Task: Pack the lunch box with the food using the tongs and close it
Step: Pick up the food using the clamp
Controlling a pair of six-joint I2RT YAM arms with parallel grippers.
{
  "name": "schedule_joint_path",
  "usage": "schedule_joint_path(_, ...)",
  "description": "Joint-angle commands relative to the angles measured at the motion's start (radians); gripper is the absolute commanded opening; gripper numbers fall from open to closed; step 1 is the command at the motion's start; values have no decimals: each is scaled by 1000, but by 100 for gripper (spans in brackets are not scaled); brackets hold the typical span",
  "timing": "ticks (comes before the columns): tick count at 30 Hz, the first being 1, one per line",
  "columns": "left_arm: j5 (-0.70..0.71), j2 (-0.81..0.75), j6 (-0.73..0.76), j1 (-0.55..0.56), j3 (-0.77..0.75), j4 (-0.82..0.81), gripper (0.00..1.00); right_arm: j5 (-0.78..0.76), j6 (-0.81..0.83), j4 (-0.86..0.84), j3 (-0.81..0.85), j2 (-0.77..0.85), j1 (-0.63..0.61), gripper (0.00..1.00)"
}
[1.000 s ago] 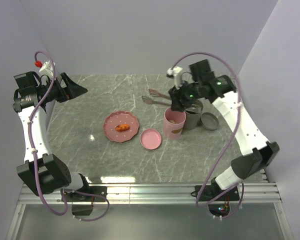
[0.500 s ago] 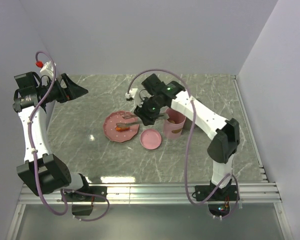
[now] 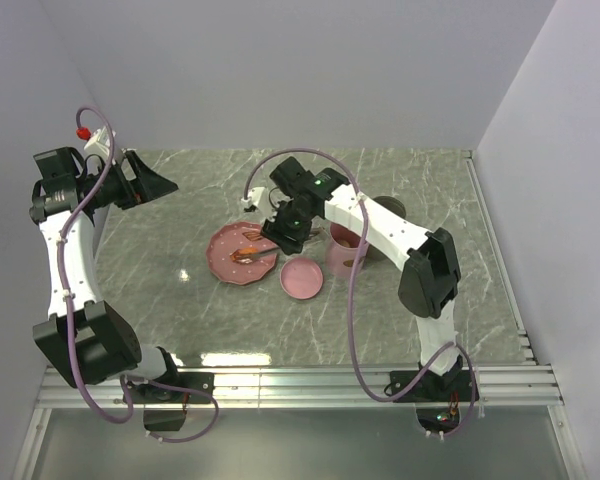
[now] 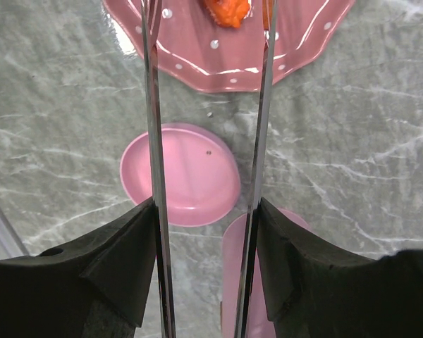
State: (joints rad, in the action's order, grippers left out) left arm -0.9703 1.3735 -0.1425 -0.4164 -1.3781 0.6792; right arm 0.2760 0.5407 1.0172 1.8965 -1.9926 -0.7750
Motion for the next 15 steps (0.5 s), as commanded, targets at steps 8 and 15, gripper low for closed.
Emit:
schedule_joint_path(8,4,10,34,2,-1,-9,99,-11,22,-34,64,-69,-6,61)
schedule_joint_path(15,8,12,26,2,10,-20,99,6,18,-39,72,-115,-4,61)
